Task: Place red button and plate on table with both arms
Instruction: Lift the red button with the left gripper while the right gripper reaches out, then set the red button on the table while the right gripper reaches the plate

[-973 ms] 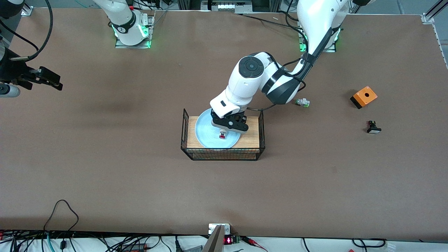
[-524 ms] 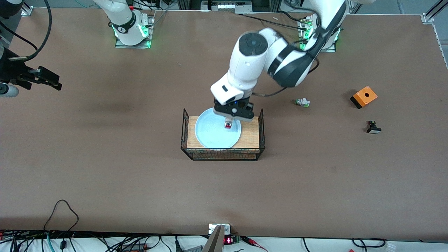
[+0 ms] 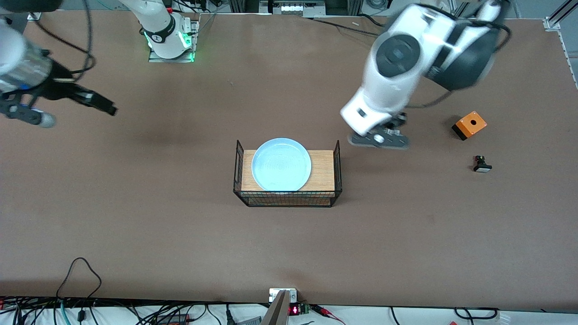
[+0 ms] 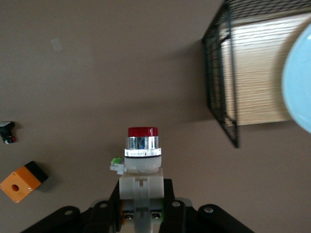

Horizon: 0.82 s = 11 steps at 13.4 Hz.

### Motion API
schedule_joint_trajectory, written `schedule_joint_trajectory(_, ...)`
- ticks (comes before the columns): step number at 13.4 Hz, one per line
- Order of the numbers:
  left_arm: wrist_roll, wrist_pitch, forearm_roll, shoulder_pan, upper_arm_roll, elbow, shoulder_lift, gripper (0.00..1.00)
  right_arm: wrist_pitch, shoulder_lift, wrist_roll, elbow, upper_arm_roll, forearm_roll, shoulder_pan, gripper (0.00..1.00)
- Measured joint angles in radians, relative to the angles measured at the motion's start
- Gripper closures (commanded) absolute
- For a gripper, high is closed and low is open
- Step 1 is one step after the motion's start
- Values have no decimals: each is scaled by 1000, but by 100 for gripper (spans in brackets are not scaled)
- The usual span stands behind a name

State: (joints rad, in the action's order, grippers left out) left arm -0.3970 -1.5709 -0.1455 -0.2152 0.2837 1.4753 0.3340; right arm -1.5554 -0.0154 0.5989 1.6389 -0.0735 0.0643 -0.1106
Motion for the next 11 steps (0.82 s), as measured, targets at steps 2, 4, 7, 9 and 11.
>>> schedule_joint_trajectory(2,142,-19,-1,130,-5,67,18,90,-25,-29,188,-6,-10,1,-118,0)
schedule_joint_trajectory(4,253,-132,-6,245,-7,164,40,90,-70,-77,362,-30,-13,1,-217,0)
schedule_joint_trajectory(7,342,-380,-11,349,-7,352,59,90,-155,-164,572,-83,-13,3,-318,0)
schedule_joint_trajectory(9,351,-533,-24,377,-7,466,69,90,-220,-216,697,-98,-13,14,-377,0)
schedule_joint_trajectory(11,353,-651,-55,398,-6,539,94,82,-290,-259,800,-100,-13,18,-415,0)
